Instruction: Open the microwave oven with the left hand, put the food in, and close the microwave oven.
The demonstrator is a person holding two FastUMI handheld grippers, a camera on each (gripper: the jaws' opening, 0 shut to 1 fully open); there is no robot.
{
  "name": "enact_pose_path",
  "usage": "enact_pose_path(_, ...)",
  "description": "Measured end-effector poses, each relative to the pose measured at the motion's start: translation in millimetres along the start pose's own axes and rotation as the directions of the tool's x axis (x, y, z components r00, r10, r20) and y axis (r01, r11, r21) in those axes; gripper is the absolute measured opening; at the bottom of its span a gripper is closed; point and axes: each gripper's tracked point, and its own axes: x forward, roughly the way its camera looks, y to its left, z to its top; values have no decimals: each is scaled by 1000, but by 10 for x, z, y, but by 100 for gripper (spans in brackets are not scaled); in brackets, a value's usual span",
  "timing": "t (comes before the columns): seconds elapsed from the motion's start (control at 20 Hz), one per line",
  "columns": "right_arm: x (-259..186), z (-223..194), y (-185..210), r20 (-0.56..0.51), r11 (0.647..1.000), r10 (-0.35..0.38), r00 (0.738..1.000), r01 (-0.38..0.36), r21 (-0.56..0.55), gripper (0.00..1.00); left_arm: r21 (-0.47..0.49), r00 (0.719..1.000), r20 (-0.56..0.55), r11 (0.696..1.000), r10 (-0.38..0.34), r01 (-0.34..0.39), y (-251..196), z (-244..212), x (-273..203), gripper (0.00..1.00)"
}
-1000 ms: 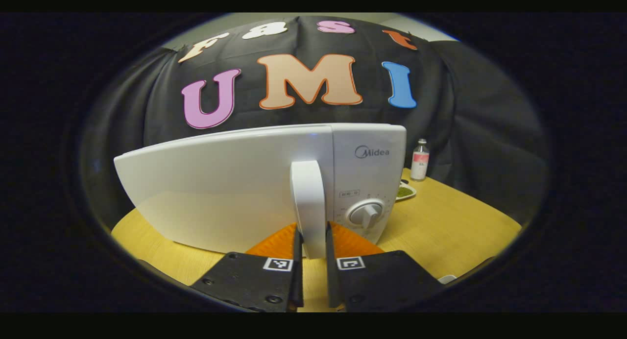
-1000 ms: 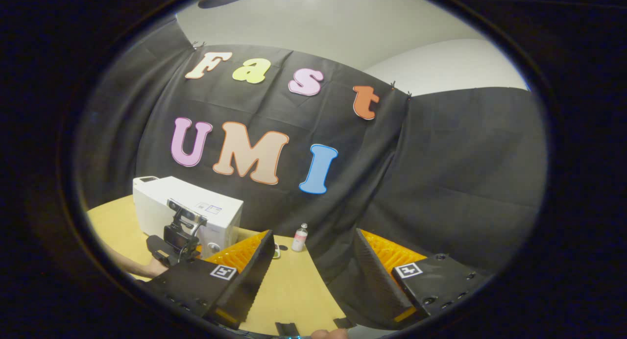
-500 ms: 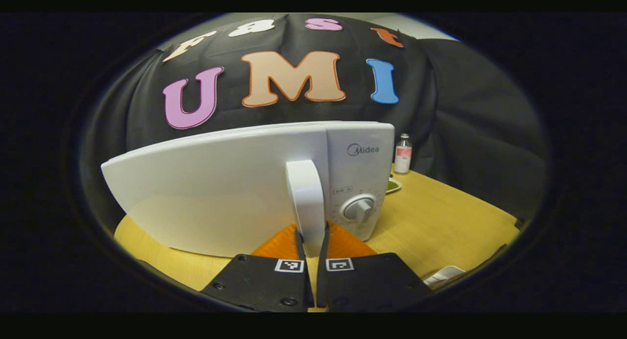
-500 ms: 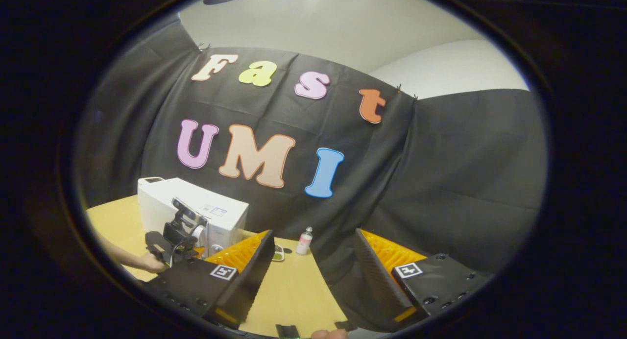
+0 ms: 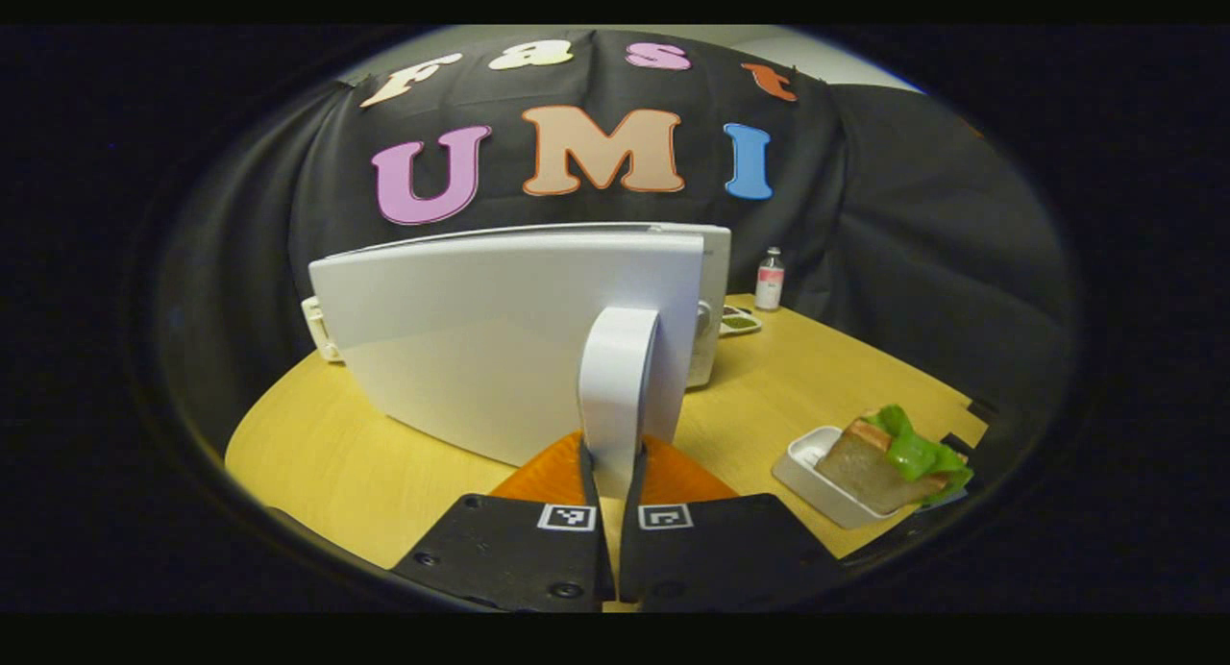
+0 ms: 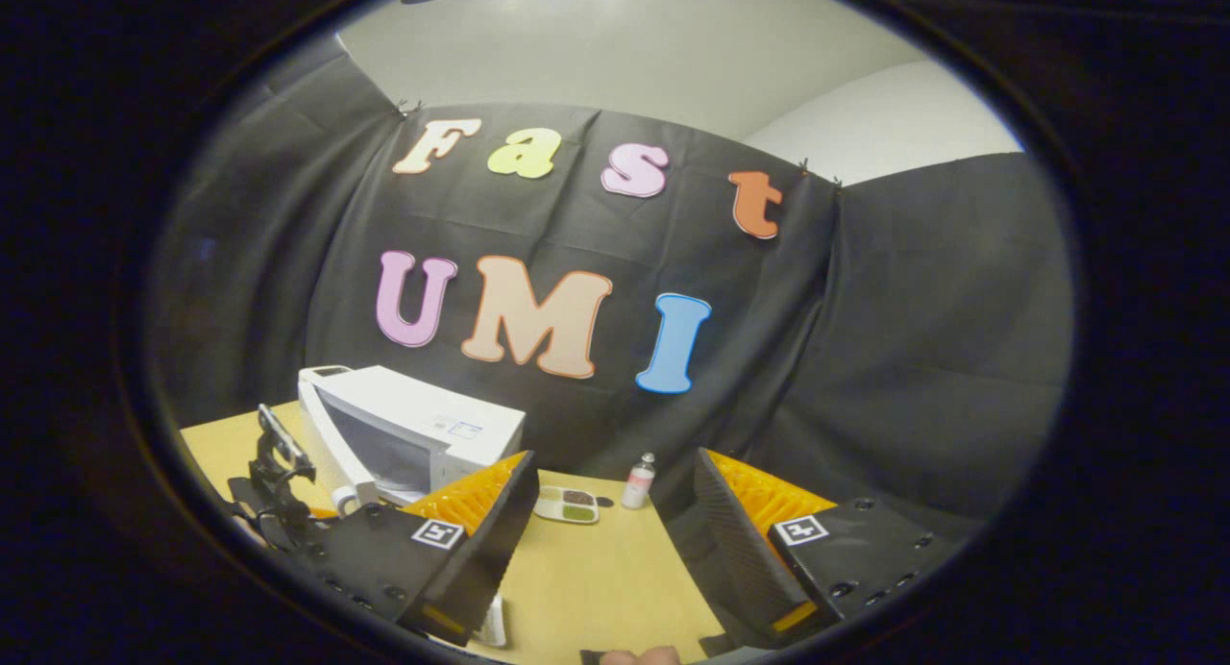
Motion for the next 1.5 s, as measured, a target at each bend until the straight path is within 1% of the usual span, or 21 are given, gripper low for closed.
enact_pose_path(0.05,35,-59,63,-5,1000,12,1000,-12,6,100,-3,1000,-11,1000,11,-11,81,-59,-111,2)
enact_pose_path(0.1,59,-103,138,-18,1000,27,999,-27,11,97,-7,1000,-22,1000,23,-23,166,-122,-219,3)
enact_pose_path(0.15,80,-165,210,-29,999,41,999,-40,19,100,-11,999,-29,999,38,-38,257,-169,-336,2)
enact_pose_path(0.2,90,-187,279,-34,998,52,998,-51,32,97,-15,998,-37,998,57,-57,364,-224,-442,2)
enact_pose_path(0.3,133,-217,425,-36,996,73,997,-71,56,97,-14,993,-46,994,105,-106,599,-314,-644,2)
enact_pose_path(0.6,198,-335,856,-53,990,120,991,-116,83,97,-11,962,-68,964,266,-267,1378,-540,-1120,1)
enact_pose_path(0.7,196,-407,997,-74,988,129,989,-122,96,97,-13,965,-53,966,256,-257,1540,-558,-1207,1)
enact_pose_path(0.75,187,-437,1069,-82,986,131,988,-122,109,100,-22,969,-59,970,241,-243,1587,-573,-1231,0)
enact_pose_path(0.8,172,-449,1124,-88,985,133,987,-121,125,97,-20,972,-58,973,227,-228,1626,-596,-1241,0)
enact_pose_path(0.85,171,-469,1173,-90,983,131,987,-118,140,97,-5,975,-46,976,215,-216,1674,-595,-1262,1)
enact_pose_path(0.9,158,-480,1221,-94,982,129,987,-114,152,97,-2,978,-41,979,205,-205,1711,-593,-1270,0)
enact_pose_path(1.0,129,-532,1296,-96,981,121,988,-104,167,97,-16,982,-31,982,186,-186,1768,-600,-1292,3)
enact_pose_path(1.05,107,-550,1313,-94,981,114,989,-98,165,100,-9,982,-40,983,184,-184,1791,-616,-1300,3)
enact_pose_path(1.1,92,-574,1316,-99,984,104,990,-88,155,100,-8,984,-44,985,171,-172,1789,-632,-1308,3)
enact_pose_path(1.15,71,-637,1312,-112,987,93,989,-77,140,97,-11,986,-42,987,159,-160,1779,-613,-1312,6)
enact_pose_path(1.25,-13,-669,1312,-128,991,83,988,-68,120,97,-21,984,-55,986,167,-168,1821,-630,-1319,6)
enact_pose_path(1.3,-42,-676,1298,-129,992,75,989,-62,106,97,-30,982,-49,982,184,-186,1908,-614,-1315,14)
enact_pose_path(1.35,-75,-705,1269,-133,995,64,989,-52,90,97,-45,980,-43,979,195,-196,1948,-603,-1337,43)
enact_pose_path(1.4,-96,-731,1254,-138,996,55,989,-44,80,97,-70,984,-35,982,173,-175,1904,-569,-1284,71)
enact_pose_path(1.45,-117,-756,1254,-141,996,53,989,-43,76,97,-68,983,-31,981,181,-183,1920,-562,-1296,100)
enact_pose_path(1.5,-120,-787,1261,-147,997,52,988,-43,70,97,-51,981,-27,980,192,-193,1950,-555,-1348,99)
